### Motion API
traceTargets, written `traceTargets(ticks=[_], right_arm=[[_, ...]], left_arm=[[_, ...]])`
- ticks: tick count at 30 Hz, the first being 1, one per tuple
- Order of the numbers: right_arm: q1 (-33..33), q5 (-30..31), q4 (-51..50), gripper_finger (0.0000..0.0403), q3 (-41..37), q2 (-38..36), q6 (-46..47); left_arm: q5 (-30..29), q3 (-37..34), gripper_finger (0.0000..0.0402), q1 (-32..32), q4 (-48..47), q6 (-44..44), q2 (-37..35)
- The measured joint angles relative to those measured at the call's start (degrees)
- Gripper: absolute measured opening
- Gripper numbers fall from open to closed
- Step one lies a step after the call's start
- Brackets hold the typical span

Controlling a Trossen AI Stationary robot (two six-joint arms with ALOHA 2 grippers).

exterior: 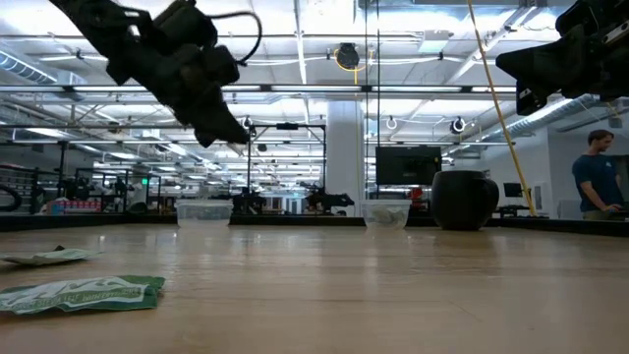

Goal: Pick and place items into bin
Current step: Put the green stevia packet into the left transparent bin

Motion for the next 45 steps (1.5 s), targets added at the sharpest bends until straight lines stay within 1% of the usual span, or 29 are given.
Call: traceTargets(ticks=[2, 5, 7, 9, 12, 15, 17, 19, 21, 25, 29, 32, 34, 36, 41, 45], right_arm=[[0.00, 0.00, 0.00, 0.0004, 0.01, 0.00, 0.00], [-0.02, 0.00, 0.00, 0.0004, 0.00, 0.00, 0.00], [-0.02, 0.00, 0.02, 0.0004, -0.01, -0.01, 0.00], [0.00, 0.00, 0.00, 0.0004, 0.01, 0.01, 0.00], [-0.01, 0.00, 0.00, 0.0004, 0.01, -0.01, 0.00], [0.00, 0.00, 0.00, 0.0004, -0.01, 0.01, 0.00], [-0.02, 0.00, 0.02, 0.0004, -0.01, -0.01, 0.00], [-0.02, 0.00, 0.00, 0.0004, 0.00, 0.00, 0.00], [-0.01, 0.00, 0.00, 0.0004, 0.00, 0.00, 0.00], [-0.02, 0.00, 0.02, 0.0004, 0.01, 0.01, 0.00], [0.00, 0.00, 0.00, 0.0004, 0.01, 0.01, 0.00], [-0.01, 0.00, 0.00, 0.0004, 0.00, 0.00, 0.00], [-0.02, 0.00, 0.00, 0.0004, 0.01, -0.01, 0.00], [0.00, 0.00, 0.00, 0.0004, 0.00, 0.00, 0.00], [-0.01, 0.00, 0.00, 0.0004, 0.00, -0.01, 0.00], [0.00, 0.00, 0.00, 0.0004, 0.01, -0.01, 0.00]], left_arm=[[-2.43, 0.00, 0.0035, -5.58, -2.38, 1.90, 0.00], [-8.58, 0.00, 0.0035, -14.20, -6.78, 2.22, 0.00], [-12.93, 0.00, 0.0035, -19.99, -9.79, 0.39, 0.00], [-15.97, 0.00, 0.0035, -24.89, -11.49, -2.78, 0.00], [-17.29, 0.00, 0.0035, -30.97, -11.29, -8.23, 0.00], [-17.35, 0.00, 0.0036, -36.28, -8.11, -14.37, 0.02], [-18.81, 0.00, 0.0038, -39.28, -5.65, -17.54, 0.04], [-20.74, 0.00, 0.0049, -41.84, -3.70, -20.31, 0.04], [-21.68, 0.00, 0.0069, -44.19, -2.77, -23.16, 0.04], [-24.61, 0.00, 0.0130, -48.73, -4.29, -29.65, 0.28], [-27.70, 0.00, 0.0188, -53.99, -6.66, -30.36, 1.68], [-33.85, 0.00, 0.0214, -58.25, -5.98, -27.49, 3.88], [-38.33, 0.00, 0.0224, -60.44, -4.93, -26.19, 5.47], [-40.19, 0.00, 0.0230, -61.87, -4.66, -25.61, 7.19], [-40.59, 0.00, 0.0232, -63.44, -3.24, -25.54, 11.05], [-41.44, 0.00, 0.0232, -65.21, 2.82, -22.97, 14.91]])
